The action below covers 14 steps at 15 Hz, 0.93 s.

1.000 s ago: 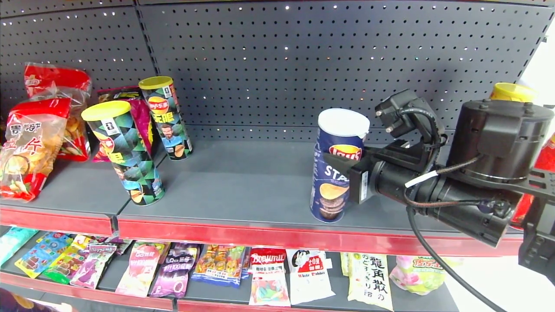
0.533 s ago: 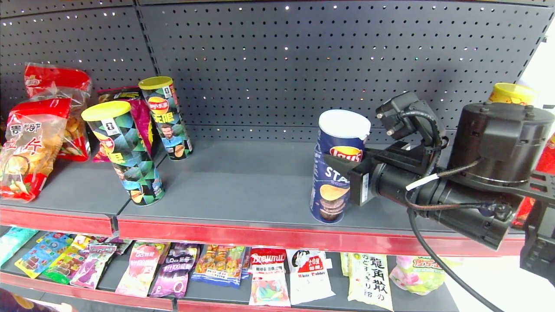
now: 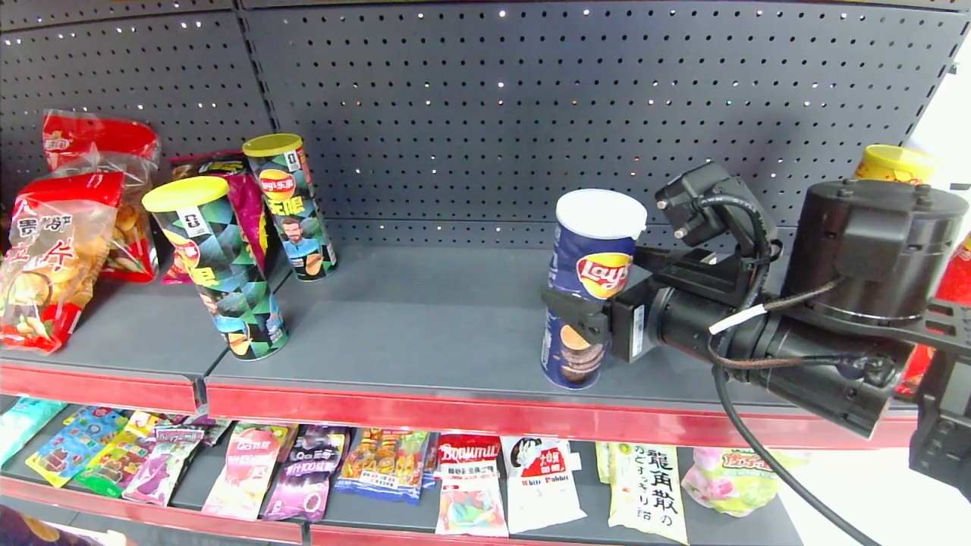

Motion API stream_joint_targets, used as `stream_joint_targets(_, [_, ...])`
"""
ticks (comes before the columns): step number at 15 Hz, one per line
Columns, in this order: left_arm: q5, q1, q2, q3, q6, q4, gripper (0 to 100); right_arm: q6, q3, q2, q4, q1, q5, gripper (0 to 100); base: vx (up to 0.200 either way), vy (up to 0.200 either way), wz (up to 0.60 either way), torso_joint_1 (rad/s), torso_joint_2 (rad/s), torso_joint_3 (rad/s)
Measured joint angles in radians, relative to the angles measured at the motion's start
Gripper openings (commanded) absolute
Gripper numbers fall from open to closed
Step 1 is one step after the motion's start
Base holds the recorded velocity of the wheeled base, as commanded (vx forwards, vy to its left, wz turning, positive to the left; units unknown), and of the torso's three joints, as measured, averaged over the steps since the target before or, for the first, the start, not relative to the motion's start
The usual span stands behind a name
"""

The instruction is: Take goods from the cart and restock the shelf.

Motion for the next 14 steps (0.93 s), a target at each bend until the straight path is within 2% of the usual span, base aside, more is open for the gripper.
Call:
stream_joint_targets(4, [0.0, 0.0, 0.001, 0.001, 0.0, 0.0, 0, 0.0, 0.06, -0.044, 0.0, 0.0, -0.001, 100, 0.0, 0.0, 0.0, 0.0, 0.0, 0.0])
stream_joint_targets(11, [-0.002, 0.0, 0.017, -0.002, 0.0, -0.006, 0, -0.007, 0.282, -0.23, 0.0, 0.014, 0.0, 100, 0.0, 0.0, 0.0, 0.0, 0.0, 0.0])
stream_joint_targets(14, [-0.009, 0.0, 0.043, -0.007, 0.0, -0.028, 0, -0.009, 0.373, -0.368, 0.027, -0.028, 0.033, 100, 0.0, 0.0, 0.0, 0.0, 0.0, 0.0])
